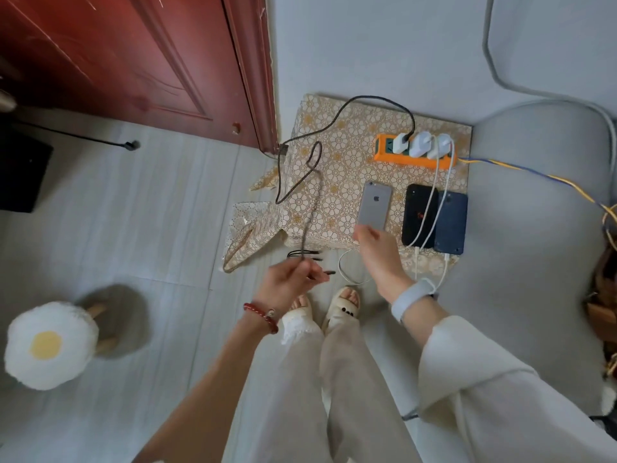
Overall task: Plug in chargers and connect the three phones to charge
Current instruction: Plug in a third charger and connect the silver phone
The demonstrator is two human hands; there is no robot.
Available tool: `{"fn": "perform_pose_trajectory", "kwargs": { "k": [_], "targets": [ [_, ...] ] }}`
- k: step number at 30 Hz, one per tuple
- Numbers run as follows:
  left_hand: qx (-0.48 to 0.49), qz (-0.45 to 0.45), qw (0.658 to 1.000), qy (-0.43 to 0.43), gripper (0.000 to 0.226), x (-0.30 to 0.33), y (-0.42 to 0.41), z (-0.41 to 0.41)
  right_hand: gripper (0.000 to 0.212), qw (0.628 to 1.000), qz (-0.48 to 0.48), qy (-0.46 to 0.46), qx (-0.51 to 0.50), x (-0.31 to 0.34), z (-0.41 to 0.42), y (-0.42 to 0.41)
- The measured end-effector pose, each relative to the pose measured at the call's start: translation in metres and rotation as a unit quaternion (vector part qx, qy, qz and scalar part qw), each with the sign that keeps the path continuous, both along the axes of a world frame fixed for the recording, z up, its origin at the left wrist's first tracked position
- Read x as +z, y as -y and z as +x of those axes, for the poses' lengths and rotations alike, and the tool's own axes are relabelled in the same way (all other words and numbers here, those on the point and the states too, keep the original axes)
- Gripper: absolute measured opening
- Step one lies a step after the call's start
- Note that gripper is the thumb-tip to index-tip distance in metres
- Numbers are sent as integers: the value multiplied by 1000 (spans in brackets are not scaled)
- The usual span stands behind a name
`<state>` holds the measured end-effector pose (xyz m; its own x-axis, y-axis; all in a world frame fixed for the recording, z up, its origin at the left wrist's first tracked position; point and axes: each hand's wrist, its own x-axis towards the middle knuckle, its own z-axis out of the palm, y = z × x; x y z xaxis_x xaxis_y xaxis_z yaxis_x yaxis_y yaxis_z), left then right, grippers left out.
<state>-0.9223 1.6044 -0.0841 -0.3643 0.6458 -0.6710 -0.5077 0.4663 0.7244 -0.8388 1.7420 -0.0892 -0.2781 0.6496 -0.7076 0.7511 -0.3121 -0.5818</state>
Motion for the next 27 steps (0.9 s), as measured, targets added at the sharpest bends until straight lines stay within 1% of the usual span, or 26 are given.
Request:
{"fn": "perform_pose_trajectory", "kwargs": {
  "k": [1,2,3,4,5,6,7,8,9,10,11,14,16,17,18,19,21,22,23,24,25,26,27],
  "targets": [
    [42,16,998,41,29,3,2,-7,31,996,-39,83,-9,-11,9,5],
    [72,29,994,77,30,6,4,-14,34,978,-159,120,-58,-22,17,12],
    [89,38,990,104,31,9,6,-20,39,935,-309,106,-138,-32,24,20],
    [100,41,986,126,32,11,8,-25,39,882,-417,68,-207,-38,27,27],
    [106,36,984,142,32,11,10,-28,40,838,-468,0,-279,-42,28,33],
    [111,20,981,155,33,11,11,-30,39,793,-488,-81,-356,-45,26,35],
    [120,-6,979,162,33,9,14,-32,35,757,-472,-153,-425,-44,22,34],
    [133,-37,977,160,32,5,18,-32,31,728,-442,-206,-481,-42,17,32],
    [151,-70,974,154,32,-1,22,-33,30,700,-414,-239,-531,-42,13,28],
    [172,-107,969,143,31,-7,27,-34,30,679,-392,-253,-567,-42,11,24],
    [195,-143,962,131,31,-13,31,-36,32,679,-372,-253,-579,-41,12,19],
    [264,-229,934,75,22,-28,46,-49,40,722,-313,-221,-576,-49,33,3],
    [309,-281,908,18,21,-39,59,-61,40,744,-284,-209,-568,-52,53,-8],
    [320,-312,894,-14,24,-45,65,-65,38,760,-270,-202,-555,-53,62,-12],
    [317,-337,886,-38,27,-49,68,-68,36,786,-256,-192,-529,-53,68,-14],
    [291,-362,884,-59,29,-54,69,-69,33,813,-248,-182,-494,-50,72,-13],
    [177,-425,884,-82,37,-59,64,-63,25,865,-256,-159,-402,-45,72,-2],
    [127,-458,874,-100,42,-58,58,-58,20,884,-266,-150,-354,-43,70,6],
    [97,-473,867,-121,45,-54,49,-51,17,900,-274,-144,-305,-41,68,14],
    [75,-466,868,-153,47,-50,40,-46,14,915,-280,-140,-254,-38,65,22],
    [45,-436,882,-175,47,-50,30,-40,12,929,-281,-137,-199,-35,62,29],
    [2,-395,903,-167,46,-48,20,-34,10,940,-279,-135,-142,-31,59,35],
    [-32,-344,930,-126,42,-50,9,-27,10,949,-273,-135,-88,-26,57,40]
  ]
}}
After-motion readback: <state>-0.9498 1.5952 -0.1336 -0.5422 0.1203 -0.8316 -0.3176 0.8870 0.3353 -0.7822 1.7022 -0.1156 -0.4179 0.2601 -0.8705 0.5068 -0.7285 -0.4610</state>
